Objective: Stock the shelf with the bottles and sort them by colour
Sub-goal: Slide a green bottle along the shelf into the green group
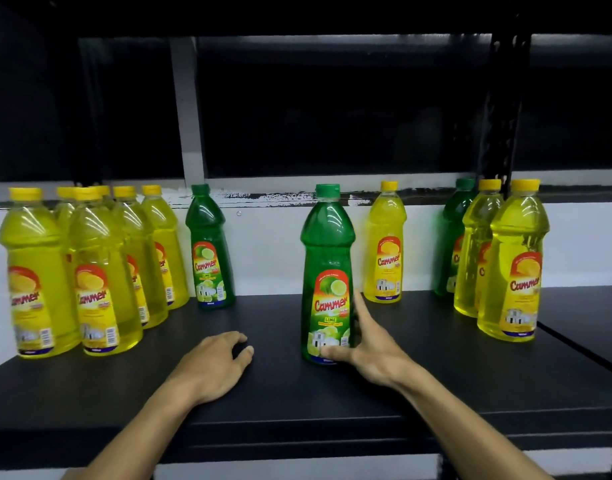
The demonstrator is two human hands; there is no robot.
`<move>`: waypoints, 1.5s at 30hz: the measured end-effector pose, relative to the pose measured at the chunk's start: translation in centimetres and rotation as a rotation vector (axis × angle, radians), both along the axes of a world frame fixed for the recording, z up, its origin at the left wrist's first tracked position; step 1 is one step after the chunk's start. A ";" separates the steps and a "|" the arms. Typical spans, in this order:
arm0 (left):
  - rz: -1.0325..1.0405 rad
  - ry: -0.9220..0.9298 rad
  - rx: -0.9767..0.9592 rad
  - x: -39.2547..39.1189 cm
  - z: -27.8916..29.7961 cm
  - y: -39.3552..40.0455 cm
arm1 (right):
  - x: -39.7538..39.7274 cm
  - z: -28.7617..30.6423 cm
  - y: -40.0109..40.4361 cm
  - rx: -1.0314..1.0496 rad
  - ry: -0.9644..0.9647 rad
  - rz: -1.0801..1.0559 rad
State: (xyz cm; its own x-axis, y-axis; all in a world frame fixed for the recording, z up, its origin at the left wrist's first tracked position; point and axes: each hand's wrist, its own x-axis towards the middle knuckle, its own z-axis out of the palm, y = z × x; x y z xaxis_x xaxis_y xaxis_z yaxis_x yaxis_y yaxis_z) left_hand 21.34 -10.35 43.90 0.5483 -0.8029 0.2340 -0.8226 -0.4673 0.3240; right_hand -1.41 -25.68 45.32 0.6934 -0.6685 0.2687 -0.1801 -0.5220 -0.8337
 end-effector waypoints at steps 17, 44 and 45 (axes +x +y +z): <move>0.051 0.309 -0.483 -4.1 2.4 2.7 | 2.3 1.2 1.1 0.074 -0.024 0.149; 0.376 0.296 -0.478 3.8 2.1 1.0 | 4.4 -1.3 -0.9 -0.503 0.668 -0.115; 0.397 0.295 -0.476 4.7 2.2 0.9 | 4.4 -1.3 -0.8 -0.501 0.669 -0.116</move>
State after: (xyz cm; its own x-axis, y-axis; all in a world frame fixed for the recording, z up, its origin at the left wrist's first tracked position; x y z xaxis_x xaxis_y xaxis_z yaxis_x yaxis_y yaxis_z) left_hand 26.03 -9.46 46.08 0.8746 -0.3750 0.3073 -0.4645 -0.4666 0.7527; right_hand 3.01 -26.53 44.00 0.7461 -0.6568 0.1097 -0.6291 -0.7492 -0.2071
